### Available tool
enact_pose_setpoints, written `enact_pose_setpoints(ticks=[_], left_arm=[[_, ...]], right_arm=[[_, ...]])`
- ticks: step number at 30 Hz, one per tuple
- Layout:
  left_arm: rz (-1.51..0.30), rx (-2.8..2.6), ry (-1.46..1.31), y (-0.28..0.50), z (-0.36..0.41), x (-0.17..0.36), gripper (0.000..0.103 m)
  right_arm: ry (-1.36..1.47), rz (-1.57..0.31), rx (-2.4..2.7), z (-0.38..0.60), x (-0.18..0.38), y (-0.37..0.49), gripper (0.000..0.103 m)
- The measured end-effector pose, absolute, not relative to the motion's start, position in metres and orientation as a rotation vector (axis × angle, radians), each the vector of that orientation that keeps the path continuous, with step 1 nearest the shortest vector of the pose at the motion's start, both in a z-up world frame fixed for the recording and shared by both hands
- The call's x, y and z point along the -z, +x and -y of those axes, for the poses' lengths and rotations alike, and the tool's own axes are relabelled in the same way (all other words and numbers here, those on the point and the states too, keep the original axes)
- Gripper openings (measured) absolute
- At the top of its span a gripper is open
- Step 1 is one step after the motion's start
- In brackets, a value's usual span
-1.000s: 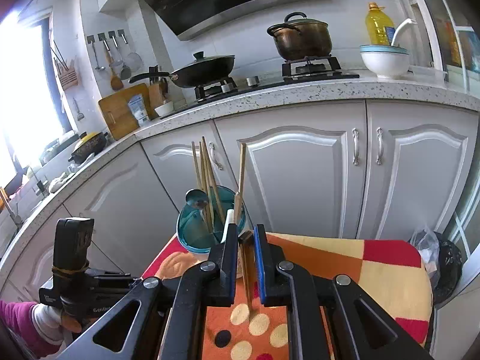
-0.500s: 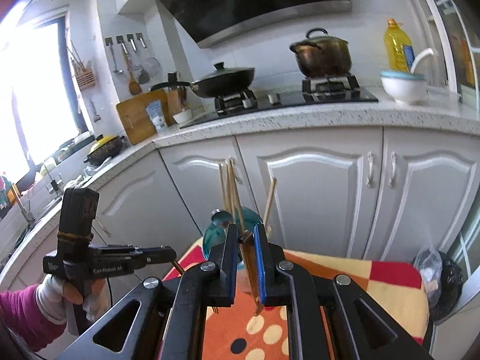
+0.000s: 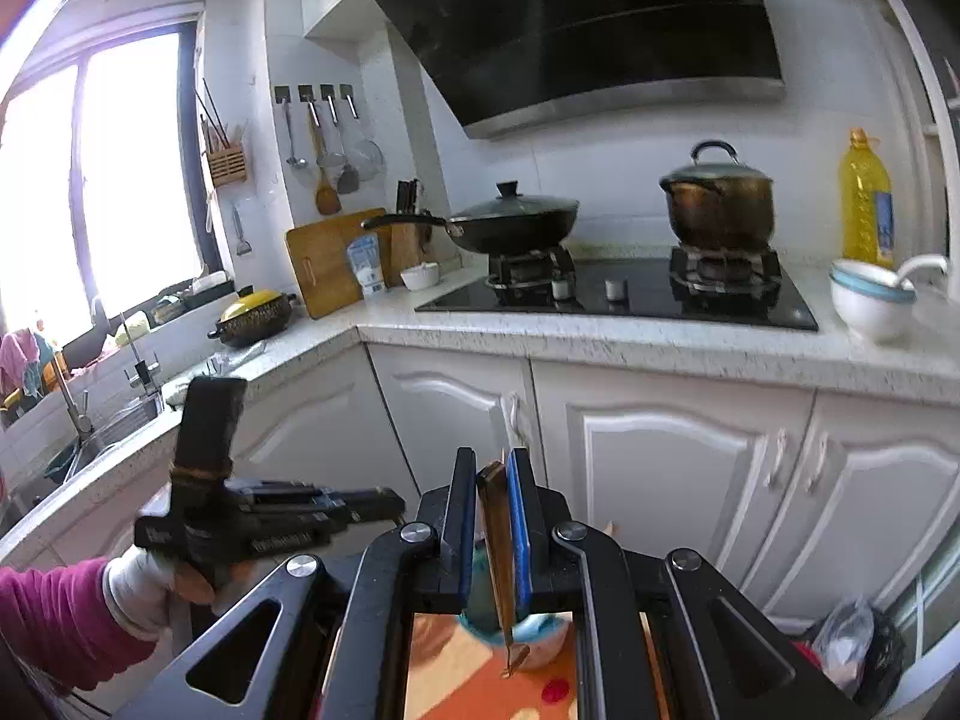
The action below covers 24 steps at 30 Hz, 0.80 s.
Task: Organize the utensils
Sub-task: 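Lower both forks into the cup and open both grippers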
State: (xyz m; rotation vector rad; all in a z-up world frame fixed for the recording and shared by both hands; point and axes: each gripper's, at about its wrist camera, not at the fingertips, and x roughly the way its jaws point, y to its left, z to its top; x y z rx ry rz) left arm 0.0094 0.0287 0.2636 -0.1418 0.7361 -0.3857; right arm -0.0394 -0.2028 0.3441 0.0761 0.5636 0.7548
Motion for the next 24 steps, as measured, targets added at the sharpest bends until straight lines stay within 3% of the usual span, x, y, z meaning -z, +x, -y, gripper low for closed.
enact_pose_setpoints(ticks=[9,24], left_arm=[[-0.778,0.337,-0.099,0.039,-0.019,-0.233,0.004],[-0.882,0.327,-0.104,0.052,-0.006,-0.180,0.004]], right_arm=[[0.060,-0.595,-0.742,0.170,-0.333,0.018,0.010],[0.044,-0.789,-0.725,0.144,-0.242,0.062,0.010]])
